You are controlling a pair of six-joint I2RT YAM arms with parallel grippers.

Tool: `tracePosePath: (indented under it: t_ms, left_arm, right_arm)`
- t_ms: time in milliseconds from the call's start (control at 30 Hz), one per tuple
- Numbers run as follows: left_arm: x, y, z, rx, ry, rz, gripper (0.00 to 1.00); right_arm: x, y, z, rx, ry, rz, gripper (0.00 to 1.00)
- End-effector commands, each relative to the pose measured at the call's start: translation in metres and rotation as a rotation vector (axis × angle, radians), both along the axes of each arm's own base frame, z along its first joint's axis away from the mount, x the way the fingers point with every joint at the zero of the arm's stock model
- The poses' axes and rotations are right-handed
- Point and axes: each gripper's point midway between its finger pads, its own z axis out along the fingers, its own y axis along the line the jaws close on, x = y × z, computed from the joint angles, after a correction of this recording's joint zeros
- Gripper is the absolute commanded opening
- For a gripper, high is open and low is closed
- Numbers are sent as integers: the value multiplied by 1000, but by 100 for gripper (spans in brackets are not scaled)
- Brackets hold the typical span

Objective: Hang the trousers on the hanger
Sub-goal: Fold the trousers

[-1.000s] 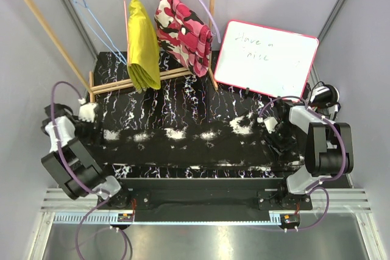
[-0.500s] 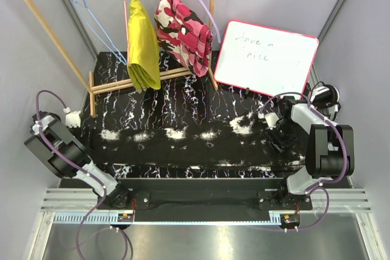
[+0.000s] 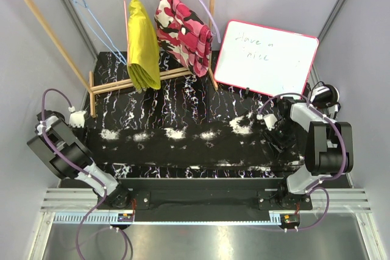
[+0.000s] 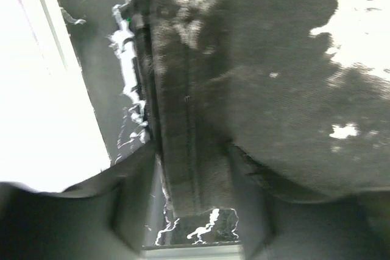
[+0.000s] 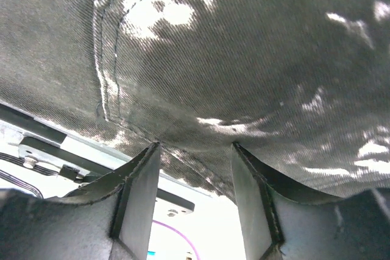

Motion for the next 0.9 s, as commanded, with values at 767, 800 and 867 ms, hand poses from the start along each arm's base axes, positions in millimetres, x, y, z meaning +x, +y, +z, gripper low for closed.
tracePosePath:
  t_ms: [767, 800, 867]
  left_arm:
    - [21, 15, 163, -62, -220, 7, 0]
    - [20, 15, 168, -50, -227, 7, 0]
    - [19, 16, 179, -23, -245, 6, 0]
  right_arm:
    - [17, 90, 13, 185, -18, 153, 54]
    - [19, 92, 18, 193, -33, 151, 55]
    - [20, 90, 33, 198, -66, 151, 57]
